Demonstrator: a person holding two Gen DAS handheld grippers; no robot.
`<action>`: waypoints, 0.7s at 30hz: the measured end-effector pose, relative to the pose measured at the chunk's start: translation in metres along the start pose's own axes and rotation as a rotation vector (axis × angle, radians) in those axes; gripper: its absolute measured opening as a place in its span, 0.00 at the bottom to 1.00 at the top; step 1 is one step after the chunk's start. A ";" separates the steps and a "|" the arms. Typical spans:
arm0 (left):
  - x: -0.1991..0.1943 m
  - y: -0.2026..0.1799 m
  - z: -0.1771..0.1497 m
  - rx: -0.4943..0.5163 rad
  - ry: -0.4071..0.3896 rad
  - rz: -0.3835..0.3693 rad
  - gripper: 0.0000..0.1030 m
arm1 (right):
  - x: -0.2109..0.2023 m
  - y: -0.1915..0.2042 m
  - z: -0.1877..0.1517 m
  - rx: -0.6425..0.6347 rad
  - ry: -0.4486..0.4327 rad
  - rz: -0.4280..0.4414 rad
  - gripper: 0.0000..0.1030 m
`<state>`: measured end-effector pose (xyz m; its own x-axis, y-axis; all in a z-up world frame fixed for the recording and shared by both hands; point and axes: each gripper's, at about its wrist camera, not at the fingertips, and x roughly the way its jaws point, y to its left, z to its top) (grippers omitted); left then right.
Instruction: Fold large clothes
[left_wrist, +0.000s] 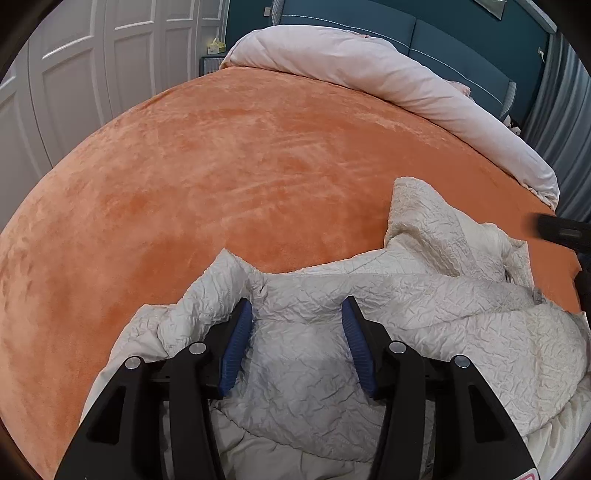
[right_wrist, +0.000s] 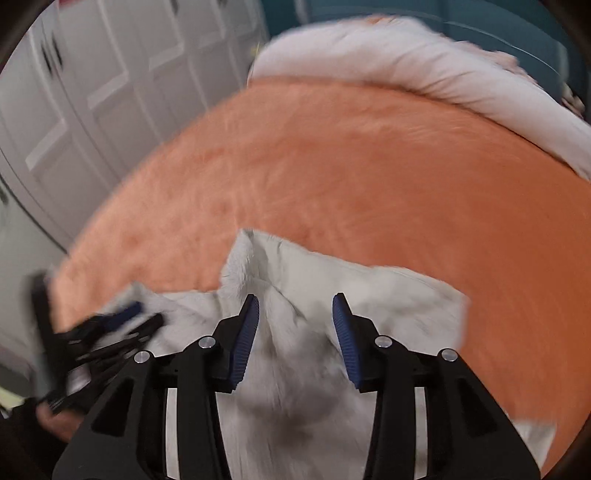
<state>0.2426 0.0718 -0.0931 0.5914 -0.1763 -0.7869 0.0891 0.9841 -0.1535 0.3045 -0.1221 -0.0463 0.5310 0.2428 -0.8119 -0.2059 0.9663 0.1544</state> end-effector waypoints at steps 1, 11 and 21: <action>0.001 0.001 0.000 0.000 0.000 -0.002 0.49 | 0.021 0.005 0.005 -0.015 0.045 -0.026 0.39; 0.005 0.003 -0.002 -0.007 -0.011 -0.025 0.51 | 0.056 0.018 -0.013 -0.086 0.141 0.005 0.02; 0.011 -0.001 -0.002 0.004 -0.008 -0.012 0.52 | 0.039 -0.045 -0.015 0.168 0.046 0.058 0.04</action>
<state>0.2475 0.0686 -0.1029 0.5965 -0.1877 -0.7804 0.0996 0.9821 -0.1601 0.3221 -0.1575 -0.0929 0.4830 0.2982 -0.8233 -0.0932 0.9524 0.2903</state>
